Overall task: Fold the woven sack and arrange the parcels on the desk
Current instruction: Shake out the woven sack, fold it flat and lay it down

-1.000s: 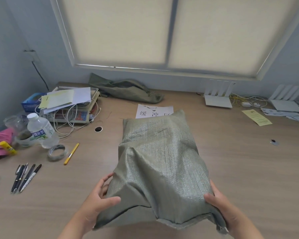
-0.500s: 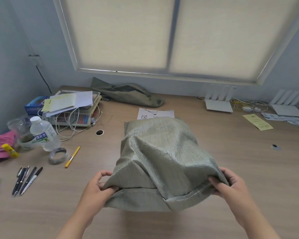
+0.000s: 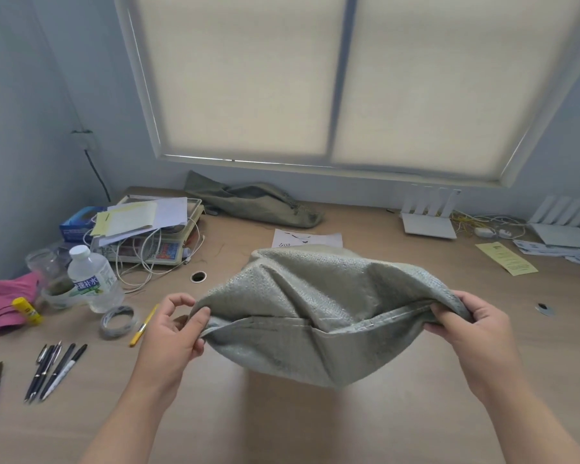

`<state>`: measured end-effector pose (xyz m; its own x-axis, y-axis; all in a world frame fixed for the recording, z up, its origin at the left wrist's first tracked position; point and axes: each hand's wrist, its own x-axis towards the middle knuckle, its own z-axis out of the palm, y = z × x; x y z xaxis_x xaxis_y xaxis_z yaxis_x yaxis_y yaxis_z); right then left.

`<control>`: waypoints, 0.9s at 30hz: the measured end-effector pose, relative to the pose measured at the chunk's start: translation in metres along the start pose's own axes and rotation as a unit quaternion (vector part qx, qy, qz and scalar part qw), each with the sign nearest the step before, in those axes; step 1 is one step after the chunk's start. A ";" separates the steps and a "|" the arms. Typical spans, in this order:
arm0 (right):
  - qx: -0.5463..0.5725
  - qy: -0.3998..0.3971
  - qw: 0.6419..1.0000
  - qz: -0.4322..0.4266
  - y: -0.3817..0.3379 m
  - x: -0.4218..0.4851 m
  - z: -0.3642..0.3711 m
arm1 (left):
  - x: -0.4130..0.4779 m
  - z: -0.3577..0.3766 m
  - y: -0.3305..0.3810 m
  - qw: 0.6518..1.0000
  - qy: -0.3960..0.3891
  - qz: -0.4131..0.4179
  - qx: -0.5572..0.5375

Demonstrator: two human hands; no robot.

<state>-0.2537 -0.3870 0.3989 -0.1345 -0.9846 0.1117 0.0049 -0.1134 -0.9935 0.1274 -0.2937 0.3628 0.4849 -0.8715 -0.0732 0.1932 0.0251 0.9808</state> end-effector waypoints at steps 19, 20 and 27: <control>-0.303 -0.020 0.924 -0.232 -0.050 0.058 0.020 | 0.080 -0.015 0.079 0.899 0.049 0.251 0.356; -0.298 -0.021 0.927 -0.225 -0.061 0.063 0.022 | 0.085 -0.015 0.089 0.888 0.050 0.266 0.372; -0.318 -0.087 0.931 -0.154 -0.089 0.066 0.021 | 0.114 -0.016 0.106 0.890 0.075 0.297 0.336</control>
<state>-0.2417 -0.4445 0.4947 0.1313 -0.9310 0.3406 -0.6029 -0.3477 -0.7181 0.2169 -0.3829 0.4557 0.4498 -0.7249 0.5217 -0.6655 0.1176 0.7371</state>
